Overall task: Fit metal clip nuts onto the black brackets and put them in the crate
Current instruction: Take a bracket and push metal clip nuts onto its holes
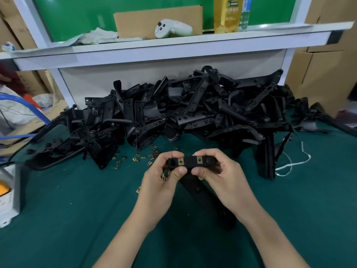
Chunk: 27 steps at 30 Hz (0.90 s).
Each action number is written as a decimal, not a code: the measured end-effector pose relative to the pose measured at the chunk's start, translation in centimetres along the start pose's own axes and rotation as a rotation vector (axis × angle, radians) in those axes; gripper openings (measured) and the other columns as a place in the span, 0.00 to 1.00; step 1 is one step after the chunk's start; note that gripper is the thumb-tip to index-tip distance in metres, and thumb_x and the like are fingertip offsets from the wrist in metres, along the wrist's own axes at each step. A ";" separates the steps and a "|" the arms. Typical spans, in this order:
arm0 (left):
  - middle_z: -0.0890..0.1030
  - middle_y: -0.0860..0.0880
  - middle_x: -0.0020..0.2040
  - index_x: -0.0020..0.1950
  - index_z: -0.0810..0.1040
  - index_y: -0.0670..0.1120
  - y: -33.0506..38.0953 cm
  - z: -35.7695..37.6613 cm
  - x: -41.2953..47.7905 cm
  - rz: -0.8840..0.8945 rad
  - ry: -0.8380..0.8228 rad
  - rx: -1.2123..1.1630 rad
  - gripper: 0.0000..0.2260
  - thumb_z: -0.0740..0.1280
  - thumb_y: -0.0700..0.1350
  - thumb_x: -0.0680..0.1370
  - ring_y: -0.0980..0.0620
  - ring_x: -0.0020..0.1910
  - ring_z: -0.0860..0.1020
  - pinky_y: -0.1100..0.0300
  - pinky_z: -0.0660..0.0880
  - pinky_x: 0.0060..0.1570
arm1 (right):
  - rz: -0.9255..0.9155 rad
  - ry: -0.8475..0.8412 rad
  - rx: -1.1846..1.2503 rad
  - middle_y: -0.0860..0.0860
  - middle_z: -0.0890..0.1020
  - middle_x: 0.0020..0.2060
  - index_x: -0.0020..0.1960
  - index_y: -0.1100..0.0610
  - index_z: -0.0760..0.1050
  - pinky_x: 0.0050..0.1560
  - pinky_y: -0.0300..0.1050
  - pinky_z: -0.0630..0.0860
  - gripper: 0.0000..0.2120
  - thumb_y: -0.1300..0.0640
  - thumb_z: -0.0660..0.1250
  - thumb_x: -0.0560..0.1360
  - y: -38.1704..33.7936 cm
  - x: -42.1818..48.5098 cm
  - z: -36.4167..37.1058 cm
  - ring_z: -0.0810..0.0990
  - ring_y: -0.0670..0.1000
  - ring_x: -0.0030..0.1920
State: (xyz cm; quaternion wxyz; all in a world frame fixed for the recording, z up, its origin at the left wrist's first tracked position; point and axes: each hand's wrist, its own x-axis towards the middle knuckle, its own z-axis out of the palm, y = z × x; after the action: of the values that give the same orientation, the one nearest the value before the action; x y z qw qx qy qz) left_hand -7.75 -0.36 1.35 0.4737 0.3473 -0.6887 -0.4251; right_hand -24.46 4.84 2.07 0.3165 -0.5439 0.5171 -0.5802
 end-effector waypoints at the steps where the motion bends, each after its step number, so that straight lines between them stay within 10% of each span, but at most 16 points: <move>1: 0.84 0.59 0.52 0.55 0.78 0.65 0.0 0.0 0.0 0.000 -0.002 -0.002 0.14 0.70 0.44 0.80 0.57 0.54 0.80 0.65 0.76 0.55 | -0.001 0.002 -0.003 0.42 0.85 0.47 0.54 0.38 0.79 0.50 0.35 0.77 0.13 0.53 0.76 0.74 0.0 0.0 0.0 0.84 0.44 0.49; 14: 0.84 0.58 0.49 0.53 0.79 0.65 1.3 0.1 -0.2 0.056 0.030 -0.045 0.10 0.70 0.51 0.75 0.58 0.50 0.81 0.69 0.74 0.51 | -0.085 0.077 -0.003 0.42 0.84 0.47 0.53 0.39 0.79 0.46 0.32 0.75 0.11 0.52 0.76 0.74 -0.4 -0.3 0.5 0.83 0.44 0.49; 20: 0.81 0.56 0.60 0.54 0.79 0.63 2.1 -0.4 -0.2 0.272 0.108 -0.015 0.11 0.74 0.50 0.76 0.53 0.64 0.78 0.64 0.74 0.59 | -0.450 0.181 -0.159 0.43 0.80 0.50 0.57 0.46 0.78 0.49 0.35 0.77 0.12 0.57 0.73 0.76 -0.5 -0.5 1.2 0.82 0.50 0.51; 27: 0.73 0.61 0.60 0.47 0.76 0.55 0.4 -0.4 -0.1 0.451 0.212 0.290 0.15 0.71 0.34 0.75 0.57 0.60 0.76 0.71 0.70 0.56 | -0.459 0.177 -0.224 0.39 0.78 0.55 0.51 0.44 0.77 0.47 0.35 0.77 0.12 0.61 0.70 0.77 0.3 -0.4 1.2 0.80 0.47 0.57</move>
State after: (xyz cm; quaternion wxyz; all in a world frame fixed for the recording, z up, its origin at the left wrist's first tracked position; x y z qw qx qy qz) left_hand -7.35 -0.27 1.73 0.5709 0.2921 -0.7488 -0.1673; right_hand -23.27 4.84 1.50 0.0681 -0.6256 0.4670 -0.6212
